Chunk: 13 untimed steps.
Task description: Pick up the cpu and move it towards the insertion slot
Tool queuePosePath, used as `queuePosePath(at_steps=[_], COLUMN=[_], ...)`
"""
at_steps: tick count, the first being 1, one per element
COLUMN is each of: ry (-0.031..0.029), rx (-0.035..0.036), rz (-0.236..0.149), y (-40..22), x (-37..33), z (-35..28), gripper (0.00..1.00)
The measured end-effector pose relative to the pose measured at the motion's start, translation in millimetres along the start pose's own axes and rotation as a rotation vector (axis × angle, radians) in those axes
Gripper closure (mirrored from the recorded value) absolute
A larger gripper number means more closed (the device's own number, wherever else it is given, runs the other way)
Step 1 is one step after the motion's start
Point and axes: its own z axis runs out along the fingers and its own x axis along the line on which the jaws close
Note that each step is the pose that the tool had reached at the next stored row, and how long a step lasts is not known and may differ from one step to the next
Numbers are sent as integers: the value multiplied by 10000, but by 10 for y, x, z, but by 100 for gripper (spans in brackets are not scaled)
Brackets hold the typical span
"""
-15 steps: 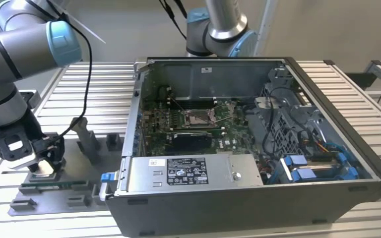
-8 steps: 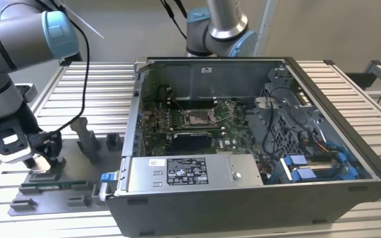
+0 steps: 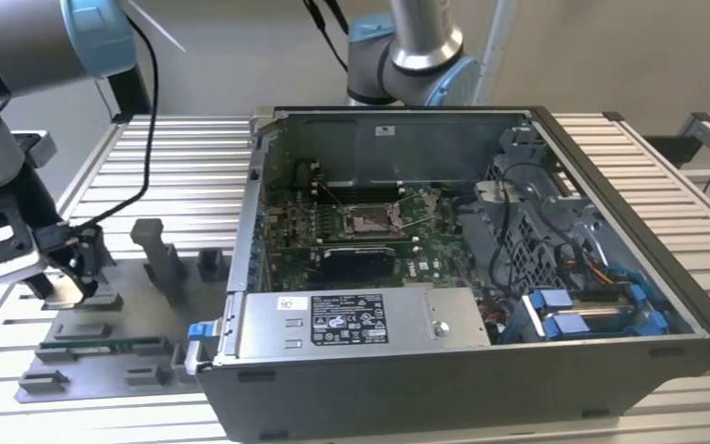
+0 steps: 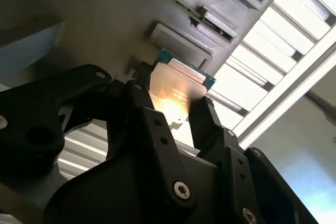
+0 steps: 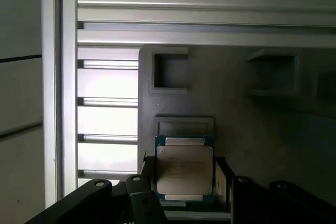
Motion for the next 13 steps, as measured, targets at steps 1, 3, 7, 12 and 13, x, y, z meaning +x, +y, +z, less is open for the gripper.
queuePosePath(at_steps=[1,3,7,12,13], ry=[1,-1,1,-1,1], rx=[1,0,1,0,1], rz=[0,0,1,1,1], y=[0,1,1,2,1], x=[0,0,1,2,3], z=[-47,-135,-320,-546,-594], gripper=[100,100,100,100,100])
